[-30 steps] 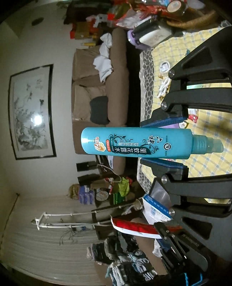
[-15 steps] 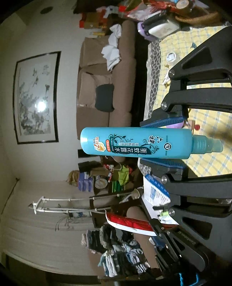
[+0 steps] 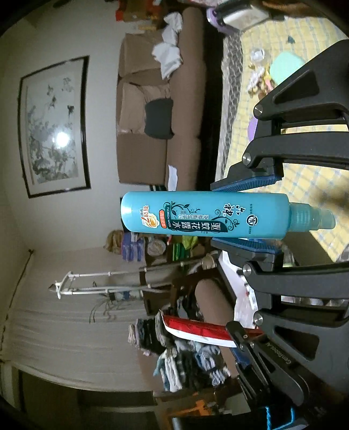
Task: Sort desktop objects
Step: 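Hold the red-and-white tube up in the left tool while the right tool holds the teal bottle up, then lower the tube into the black box with the left tool while the right tool drops the teal bottle in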
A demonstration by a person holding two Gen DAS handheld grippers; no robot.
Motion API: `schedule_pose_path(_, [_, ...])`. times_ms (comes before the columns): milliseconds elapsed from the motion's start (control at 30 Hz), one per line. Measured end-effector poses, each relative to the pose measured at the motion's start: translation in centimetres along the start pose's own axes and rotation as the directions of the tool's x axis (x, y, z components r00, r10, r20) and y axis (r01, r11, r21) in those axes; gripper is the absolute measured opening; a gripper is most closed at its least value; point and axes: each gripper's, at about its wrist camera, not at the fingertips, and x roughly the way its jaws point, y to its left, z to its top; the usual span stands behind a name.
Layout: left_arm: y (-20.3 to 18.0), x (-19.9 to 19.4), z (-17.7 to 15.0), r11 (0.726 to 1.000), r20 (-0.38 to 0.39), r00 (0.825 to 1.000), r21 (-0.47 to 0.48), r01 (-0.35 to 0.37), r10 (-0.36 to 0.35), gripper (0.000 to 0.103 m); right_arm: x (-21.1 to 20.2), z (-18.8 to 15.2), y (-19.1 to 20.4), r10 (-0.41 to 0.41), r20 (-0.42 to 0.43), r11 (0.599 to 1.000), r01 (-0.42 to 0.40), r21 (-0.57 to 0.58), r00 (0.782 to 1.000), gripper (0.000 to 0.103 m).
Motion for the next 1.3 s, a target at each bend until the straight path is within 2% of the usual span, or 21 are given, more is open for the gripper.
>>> schedule_pose_path(67, [0.7,-0.3,0.0,1.0,-0.004,1.0,-0.003,-0.009,0.009,0.015,0.2,-0.2,0.1,0.057,0.005,0.997,-0.057,0.05,0.998,0.031])
schedule_pose_path(267, [2.6,-1.4,0.2,0.999,-0.001,1.0,-0.031,-0.02,0.02,0.015,0.6,-0.3,1.1,0.119,0.008,0.99,-0.119,0.081,0.993,0.031])
schedule_pose_path(333, [3.2,-1.6,0.3,0.999,-0.003,0.999,-0.03,-0.035,0.035,0.015,0.6,-0.4,1.2,0.172,0.02,0.978,-0.173,0.114,0.985,0.031])
schedule_pose_path(433, [4.0,-1.8,0.2,0.998,-0.007,0.998,-0.03,-0.057,0.057,0.015,0.9,-0.5,2.4,0.168,0.009,0.982,-0.168,0.088,0.986,0.031])
schedule_pose_path(500, [4.5,-2.0,0.2,0.997,-0.01,0.998,-0.03,-0.07,0.07,0.015,1.0,-0.5,2.7,0.206,0.017,0.973,-0.207,0.105,0.978,0.031])
schedule_pose_path(533, [4.8,-2.0,0.1,0.997,-0.018,0.997,-0.034,-0.07,0.069,0.015,1.0,-0.5,3.0,0.2,0.016,0.975,-0.201,0.1,0.98,0.031])
schedule_pose_path(700, [7.1,-1.8,0.3,0.993,-0.047,0.999,-0.112,-0.03,0.025,0.015,1.8,-0.6,4.5,0.24,0.01,0.966,-0.24,0.097,0.971,0.031])
schedule_pose_path(900, [10.0,1.2,0.9,0.979,-0.1,0.994,-0.205,0.019,-0.04,0.015,4.9,-0.7,5.4,0.27,-0.02,0.956,-0.266,0.121,0.963,0.031])
schedule_pose_path(967, [10.6,2.9,1.3,0.977,-0.152,0.987,-0.212,0.025,-0.059,0.015,6.2,-0.9,5.3,0.284,-0.029,0.95,-0.277,0.143,0.958,0.031])
schedule_pose_path(1067, [11.0,5.7,1.9,0.985,-0.238,0.971,-0.166,-0.046,0.005,0.015,8.8,-1.3,5.2,0.289,-0.069,0.95,-0.277,0.144,0.955,0.031])
schedule_pose_path(1233, [12.5,10.8,3.0,0.972,-0.318,0.948,-0.227,-0.054,-0.022,0.015,13.9,-2.4,4.2,0.352,-0.163,0.916,-0.304,0.26,0.921,0.031])
schedule_pose_path(1300, [12.7,12.5,2.9,0.968,-0.349,0.937,-0.245,-0.059,-0.031,0.015,15.9,-2.8,3.7,0.382,-0.177,0.897,-0.318,0.307,0.907,0.031])
